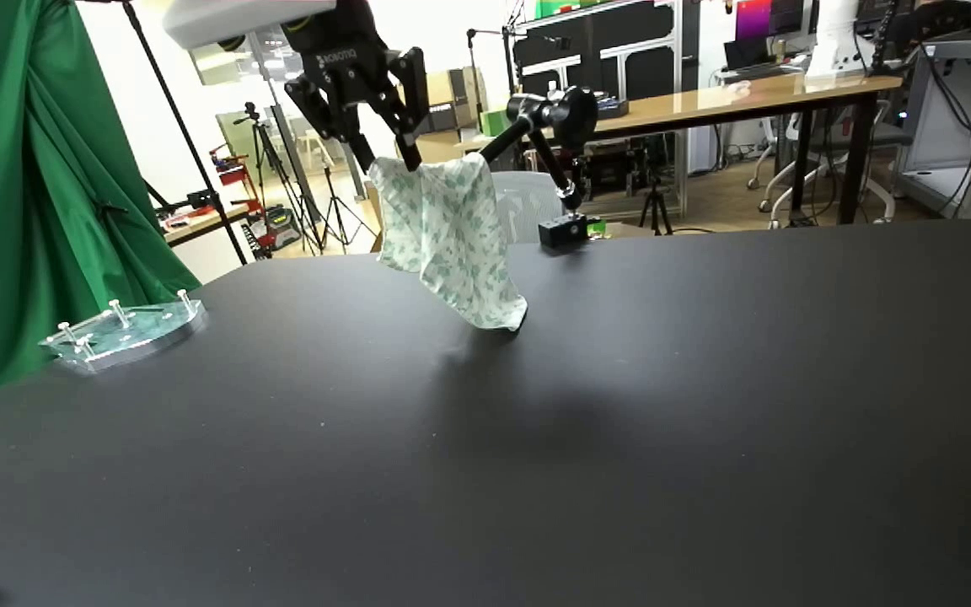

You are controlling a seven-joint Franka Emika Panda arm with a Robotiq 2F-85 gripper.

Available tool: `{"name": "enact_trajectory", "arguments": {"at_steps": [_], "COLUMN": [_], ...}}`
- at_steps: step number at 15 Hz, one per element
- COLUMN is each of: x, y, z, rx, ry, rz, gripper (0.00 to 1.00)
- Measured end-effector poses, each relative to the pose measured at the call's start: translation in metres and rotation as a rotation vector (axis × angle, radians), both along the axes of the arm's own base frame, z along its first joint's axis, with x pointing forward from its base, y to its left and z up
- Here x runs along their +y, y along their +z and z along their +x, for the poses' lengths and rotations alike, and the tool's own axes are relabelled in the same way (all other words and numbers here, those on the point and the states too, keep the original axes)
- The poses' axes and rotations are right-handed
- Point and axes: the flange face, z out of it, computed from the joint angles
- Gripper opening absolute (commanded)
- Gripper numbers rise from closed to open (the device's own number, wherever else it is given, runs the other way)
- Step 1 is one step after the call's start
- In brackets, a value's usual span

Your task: Take the white towel from the black metal rod and put it on the table

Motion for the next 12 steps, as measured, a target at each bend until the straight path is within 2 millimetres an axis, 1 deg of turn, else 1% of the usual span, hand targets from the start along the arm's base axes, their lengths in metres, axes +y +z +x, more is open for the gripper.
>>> {"name": "enact_trajectory", "arguments": {"at_steps": [3,4,7,9,12], "x": [0.0,0.0,0.002,0.008,0.028], "y": [-0.001,-0.001,-0.002,-0.004,-0.01], "z": [0.0,0.0,-0.001,-0.002,-0.008], "rx": [0.003,0.004,0.008,0.019,0.061], "ry": [0.0,0.0,0.0,0.004,0.045], "rz": [0.0,0.0,0.004,0.017,0.052], "gripper": [0.04,0.0,0.0,0.01,0.01]}}
